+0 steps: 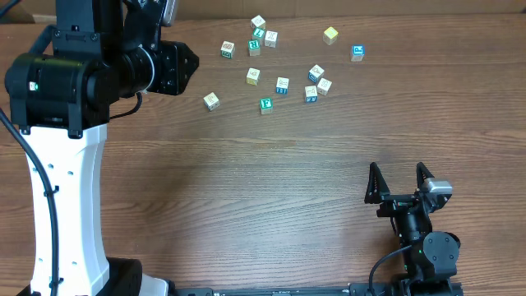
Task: Form a circle
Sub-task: 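Raise the left arm and move the left gripper toward the blocks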
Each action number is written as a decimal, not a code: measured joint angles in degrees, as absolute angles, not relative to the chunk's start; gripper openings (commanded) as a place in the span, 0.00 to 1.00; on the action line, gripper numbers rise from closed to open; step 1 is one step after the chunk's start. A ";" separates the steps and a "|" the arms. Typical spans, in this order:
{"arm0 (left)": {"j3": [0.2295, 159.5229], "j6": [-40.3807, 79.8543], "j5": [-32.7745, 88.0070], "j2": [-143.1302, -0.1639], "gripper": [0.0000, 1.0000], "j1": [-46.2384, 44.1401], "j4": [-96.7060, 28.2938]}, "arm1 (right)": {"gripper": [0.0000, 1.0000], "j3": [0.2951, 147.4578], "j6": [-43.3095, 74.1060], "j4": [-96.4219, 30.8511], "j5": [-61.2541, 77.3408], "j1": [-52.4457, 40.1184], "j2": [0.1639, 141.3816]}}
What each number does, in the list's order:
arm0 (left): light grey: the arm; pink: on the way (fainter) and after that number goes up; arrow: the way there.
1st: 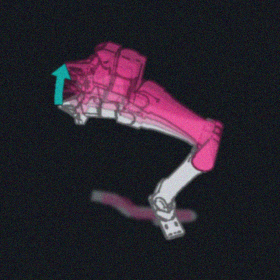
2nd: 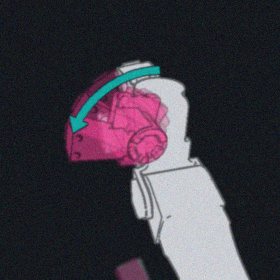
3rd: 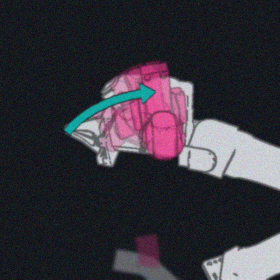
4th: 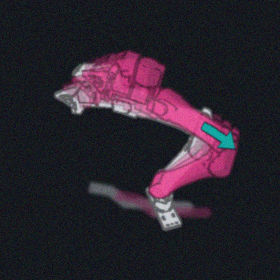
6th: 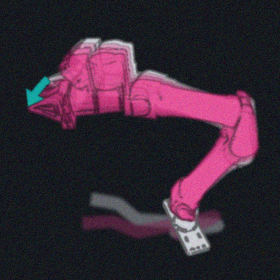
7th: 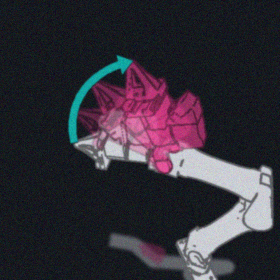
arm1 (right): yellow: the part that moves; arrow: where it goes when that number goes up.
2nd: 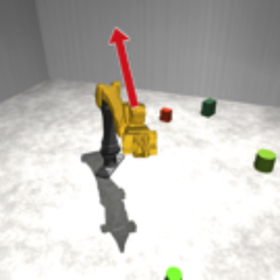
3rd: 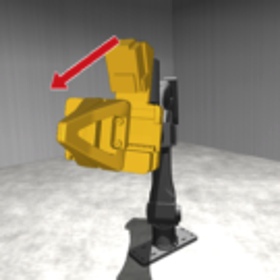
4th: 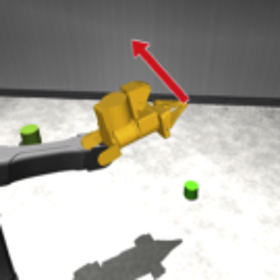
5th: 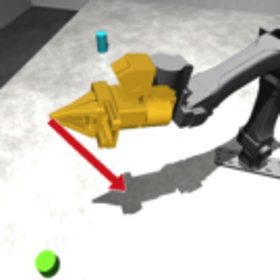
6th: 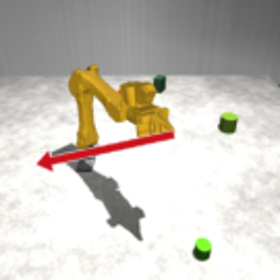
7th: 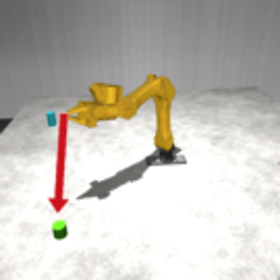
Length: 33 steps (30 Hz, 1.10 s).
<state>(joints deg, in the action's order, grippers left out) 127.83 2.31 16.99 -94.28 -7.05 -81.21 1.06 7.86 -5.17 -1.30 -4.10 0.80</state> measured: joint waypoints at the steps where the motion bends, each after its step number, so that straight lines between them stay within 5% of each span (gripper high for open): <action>1: 127.83 2.55 16.97 -94.28 0.12 -7.05 -81.21 | 1.00 1.06 7.81 -5.13 -1.30 -4.10 0.80; 3: 127.83 2.33 16.97 -94.32 0.04 -7.05 -81.19 | 1.00 1.06 7.86 -5.13 -1.28 -4.10 0.80; 27: 127.83 8.49 13.06 -101.62 0.06 -7.05 -79.55 | 1.00 1.06 7.86 -5.15 -1.26 -4.10 0.80; 29: 127.83 9.37 12.34 -103.11 0.20 -7.05 -79.55 | 1.00 1.06 7.86 -5.15 -1.26 -4.10 0.80; 32: 127.83 10.59 11.49 -105.25 0.55 -7.05 -79.53 | 1.00 1.06 7.88 -5.15 -1.28 -4.10 0.80; 33: 127.83 10.92 11.25 -106.06 0.74 -7.05 -79.53 | 1.00 1.06 7.86 -5.13 -1.28 -4.10 0.80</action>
<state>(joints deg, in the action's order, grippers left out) 127.83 10.92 11.25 -106.06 -7.05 -79.53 1.06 7.86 -5.13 -1.28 -4.10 0.80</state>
